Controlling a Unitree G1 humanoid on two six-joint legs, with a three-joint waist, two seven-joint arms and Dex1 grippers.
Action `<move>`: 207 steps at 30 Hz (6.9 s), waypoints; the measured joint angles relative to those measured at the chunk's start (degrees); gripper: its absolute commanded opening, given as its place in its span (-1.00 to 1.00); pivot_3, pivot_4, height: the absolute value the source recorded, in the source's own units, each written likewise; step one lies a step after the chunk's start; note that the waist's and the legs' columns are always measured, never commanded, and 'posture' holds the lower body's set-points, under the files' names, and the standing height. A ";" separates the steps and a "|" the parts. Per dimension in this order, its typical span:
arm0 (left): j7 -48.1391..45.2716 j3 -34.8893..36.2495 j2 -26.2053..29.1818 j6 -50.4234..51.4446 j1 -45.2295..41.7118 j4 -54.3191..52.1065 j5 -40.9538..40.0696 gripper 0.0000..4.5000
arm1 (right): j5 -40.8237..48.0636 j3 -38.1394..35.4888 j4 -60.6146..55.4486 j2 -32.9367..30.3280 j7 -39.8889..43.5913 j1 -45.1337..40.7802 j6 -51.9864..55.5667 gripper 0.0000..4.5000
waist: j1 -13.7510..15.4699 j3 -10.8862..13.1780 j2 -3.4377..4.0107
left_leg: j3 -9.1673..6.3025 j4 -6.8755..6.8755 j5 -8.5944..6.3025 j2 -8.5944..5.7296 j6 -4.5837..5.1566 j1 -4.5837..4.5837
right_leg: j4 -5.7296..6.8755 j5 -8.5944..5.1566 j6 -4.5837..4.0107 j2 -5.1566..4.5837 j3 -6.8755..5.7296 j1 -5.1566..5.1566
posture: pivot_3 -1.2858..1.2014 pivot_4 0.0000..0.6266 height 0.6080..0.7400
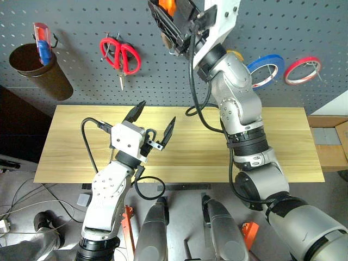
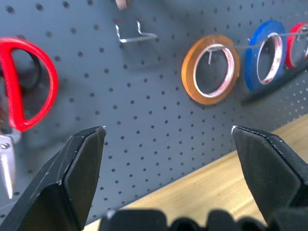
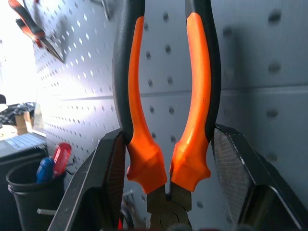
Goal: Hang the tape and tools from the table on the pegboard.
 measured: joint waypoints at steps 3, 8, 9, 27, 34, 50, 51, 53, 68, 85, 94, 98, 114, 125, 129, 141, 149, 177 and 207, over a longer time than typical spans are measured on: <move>1.51 1.19 -1.16 0.10 -1.06 -0.54 -0.03 1.00 | -0.22 -0.40 3.50 0.35 -1.10 -0.86 -1.24 -0.06 | 0.01 0.00 0.00 | 0.00 0.01 0.00 0.00 0.00 0.00 | 0.00 0.00 0.00 0.01 -0.01 0.00 | 0.05 0.18 1.00; 3.41 1.86 -2.19 1.02 -2.10 -4.00 -0.23 1.00 | -0.27 -0.64 7.51 0.71 -2.70 -2.48 -3.97 -0.06 | 0.03 0.00 0.00 | -0.01 0.03 0.01 0.00 -0.01 0.00 | 0.04 0.01 -0.01 0.01 -0.01 0.01 | 0.05 0.18 1.00; 3.50 1.86 -2.27 1.35 -2.09 -4.30 -0.30 1.00 | -0.28 -0.74 7.92 0.70 -2.92 -2.72 -4.37 -0.06 | 0.03 0.00 0.00 | 0.00 0.04 0.01 -0.01 -0.01 0.00 | 0.05 0.01 -0.01 0.01 -0.01 0.01 | 0.05 0.18 1.00; 3.38 1.67 -2.00 2.10 2.20 -4.88 -0.88 1.00 | -0.63 -0.05 -4.21 -3.58 -5.61 3.98 0.18 -0.06 | -0.11 -0.01 -0.03 | -0.05 0.01 0.22 -0.02 -0.03 0.00 | 0.03 0.22 -0.09 0.04 -0.04 0.01 | 0.04 0.20 1.00; 3.43 3.54 -1.72 5.04 2.95 -6.91 -3.26 1.00 | -2.95 1.63 -6.10 -3.87 -6.49 4.58 1.81 -0.06 | -0.54 -0.01 -0.03 | -0.03 0.02 0.22 0.00 -0.03 0.02 | 0.06 0.24 -0.11 0.13 -0.02 -0.01 | 0.05 0.22 1.00; 3.38 4.18 -1.10 7.90 4.65 -8.94 -3.60 1.00 | -6.57 2.16 -3.40 -2.63 -8.15 4.24 -0.72 -0.06 | 0.01 -0.01 -0.03 | -0.04 0.03 0.22 -0.02 -0.03 0.01 | 0.03 0.24 -0.11 0.10 -0.03 0.01 | 0.05 0.21 1.00; 3.38 4.19 -1.10 7.90 4.66 -8.94 -3.62 1.00 | -6.89 2.11 -2.56 -2.62 -8.32 4.08 -0.92 -0.06 | 0.00 -0.01 -0.03 | -0.03 0.02 0.22 -0.02 -0.03 0.01 | 0.03 0.24 -0.11 0.10 -0.03 0.00 | 0.05 0.21 1.00; 3.38 4.24 -1.13 7.90 4.65 -8.95 -3.79 1.00 | -6.99 2.00 -1.16 -2.44 -8.72 3.71 -1.62 -0.06 | -0.01 -0.01 -0.03 | -0.03 0.02 0.22 -0.02 -0.03 0.02 | 0.03 0.24 -0.12 0.11 -0.03 0.00 | 0.06 0.21 1.00; 3.38 4.45 -1.05 7.90 5.45 -8.94 -4.63 1.00 | -8.54 4.39 -2.19 -2.08 -6.46 6.52 1.23 0.52 | -0.03 -0.01 -0.03 | -0.02 0.02 0.22 -0.01 -0.03 0.02 | 0.03 0.24 -0.12 0.09 -0.02 0.00 | 0.05 0.22 1.00; 4.28 12.40 0.71 20.53 9.30 -6.18 -10.47 1.00 | -3.23 3.61 -31.87 -10.11 -3.75 23.03 21.48 0.99 | 0.18 -0.02 -0.03 | -0.15 0.01 0.21 0.07 -0.02 0.01 | 0.02 0.23 -0.11 0.04 -0.03 0.06 | 0.04 0.24 1.00; 10.35 13.45 5.11 49.46 2.83 3.34 -14.21 1.00 | 14.92 3.55 -53.59 -23.11 2.17 41.24 51.13 0.99 | -0.24 -0.08 -0.13 | -0.27 0.19 0.32 -0.03 0.07 0.14 | 0.10 0.23 -0.07 0.35 -0.06 0.21 | 0.04 0.25 1.00; 9.44 9.81 6.05 53.12 -3.44 9.51 -13.39 1.00 | 15.97 7.76 -53.94 -24.10 4.63 44.88 51.51 0.99 | -0.39 -0.11 -0.18 | -0.27 0.17 0.38 -0.01 -0.04 0.17 | 0.20 0.24 -0.08 0.38 -0.05 0.19 | 0.03 0.26 1.00; 8.15 6.87 5.13 53.58 -13.70 27.40 -9.30 0.76 | 13.46 12.84 -53.11 -24.50 5.79 48.51 46.69 1.00 | -0.01 -0.30 -0.20 | -0.16 0.03 0.44 -0.13 -0.15 1.13 | 0.35 0.01 0.25 0.18 0.03 0.92 | 0.02 0.26 1.00; 4.87 5.29 7.43 49.55 -7.22 22.71 -7.54 -0.77 | 13.44 12.68 -53.08 -24.17 5.09 48.20 46.69 1.00 | -0.01 -0.37 -0.18 | -0.13 -0.16 0.43 -0.01 -0.17 1.09 | -0.05 0.02 0.23 0.12 0.07 0.96 | 0.02 0.27 1.00; 2.90 3.95 5.94 36.29 2.22 16.05 -6.51 -0.77 | 13.49 11.06 -52.83 -24.47 5.09 47.69 46.71 1.00 | 0.04 -0.35 -0.21 | -0.16 -0.19 0.42 0.16 -0.18 0.91 | -0.14 0.17 -0.02 -0.01 0.05 0.85 | 0.02 0.28 1.00; 3.37 4.71 5.38 15.12 7.29 -8.08 -0.40 -0.77 | 17.96 4.66 -51.35 -25.87 7.34 45.48 46.78 1.00 | 0.20 -0.34 -0.23 | -0.18 -0.16 0.41 -0.03 -0.14 0.70 | -0.43 0.05 0.31 0.15 0.00 0.84 | 0.04 0.29 1.00; 7.44 6.46 3.58 14.14 -0.23 -5.39 3.11 -0.77 | 18.06 4.30 -49.79 -23.56 7.43 41.53 43.84 1.00 | -0.16 -0.33 -0.25 | -0.13 -0.13 0.41 -0.01 -0.14 0.66 | -0.38 0.04 0.33 0.27 0.05 0.75 | 0.03 0.27 1.00; 10.67 9.99 1.40 11.62 -3.38 2.79 6.91 -0.77 | 19.57 1.75 -46.39 -19.22 3.13 31.57 39.92 1.00 | 0.05 -0.33 -0.25 | -0.28 -0.03 0.42 -0.05 -0.14 0.03 | -0.08 0.27 -0.02 0.18 -0.12 0.15 | 0.03 0.25 1.00; 2.86 18.17 13.37 51.46 -6.79 17.97 -3.49 0.93 | 22.41 3.79 -48.88 -20.38 2.55 34.78 44.58 1.00 | 0.17 -0.33 -0.25 | -0.36 -0.01 0.45 -0.03 -0.17 0.08 | 0.01 0.26 -0.01 0.27 -0.18 0.13 | 0.04 0.29 1.00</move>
